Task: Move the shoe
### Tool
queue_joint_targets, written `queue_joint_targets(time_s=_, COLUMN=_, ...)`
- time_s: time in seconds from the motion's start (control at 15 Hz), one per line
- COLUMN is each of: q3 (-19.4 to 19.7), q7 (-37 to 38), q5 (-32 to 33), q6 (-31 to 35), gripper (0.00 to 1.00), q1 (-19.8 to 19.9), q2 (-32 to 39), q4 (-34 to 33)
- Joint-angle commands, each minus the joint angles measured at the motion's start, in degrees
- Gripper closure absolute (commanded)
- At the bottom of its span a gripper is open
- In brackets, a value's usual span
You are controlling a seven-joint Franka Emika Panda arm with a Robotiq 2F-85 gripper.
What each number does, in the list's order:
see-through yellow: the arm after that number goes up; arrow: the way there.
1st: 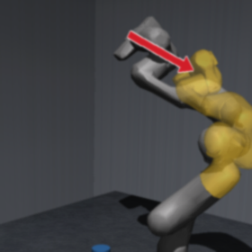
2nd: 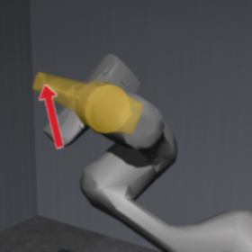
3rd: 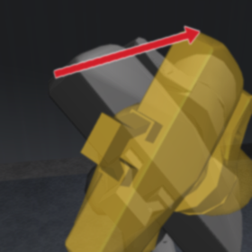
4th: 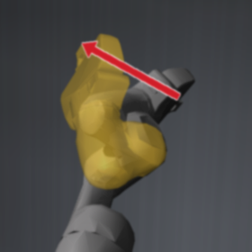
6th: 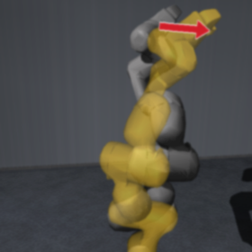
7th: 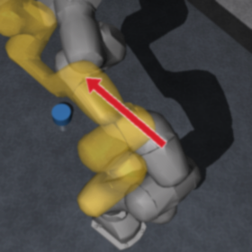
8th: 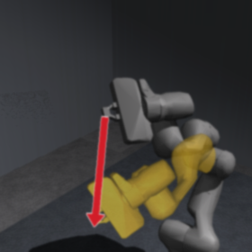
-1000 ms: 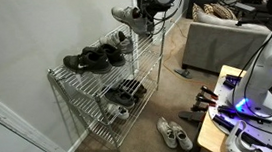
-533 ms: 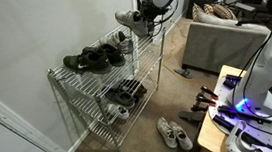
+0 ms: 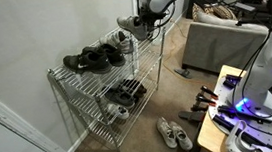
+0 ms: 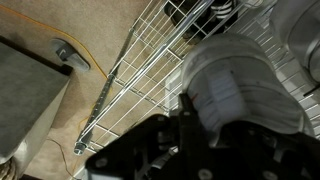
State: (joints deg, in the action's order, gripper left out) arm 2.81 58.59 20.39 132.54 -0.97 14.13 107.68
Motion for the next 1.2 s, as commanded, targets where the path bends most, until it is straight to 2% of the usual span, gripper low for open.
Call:
queue_joint_targets(time_s=0.0, q3=0.91, q7=0.19, q5=-1.82, q6=-1.77, gripper=0.95, q1=-1.31, q2=1.54, q4=-3.62)
queue_joint_targets(time_s=0.27, q3=1.24, q7=-0.11, q5=-2.92, q6=-5.66, gripper=0.95, q1=-1.85, q2=5.39, q4=-9.59)
queue_joint_targets(time_s=0.73, q3=1.91, q7=-1.4, q5=-2.42, q6=-16.88, gripper=0.95, q1=-3.7, q2=11.35, q4=-21.48)
queue_joint_targets(time_s=1.13, q3=2.46, q7=-2.73, q5=0.61, q6=-20.92, gripper=0.95, q1=-5.88, q2=12.14, q4=-24.99)
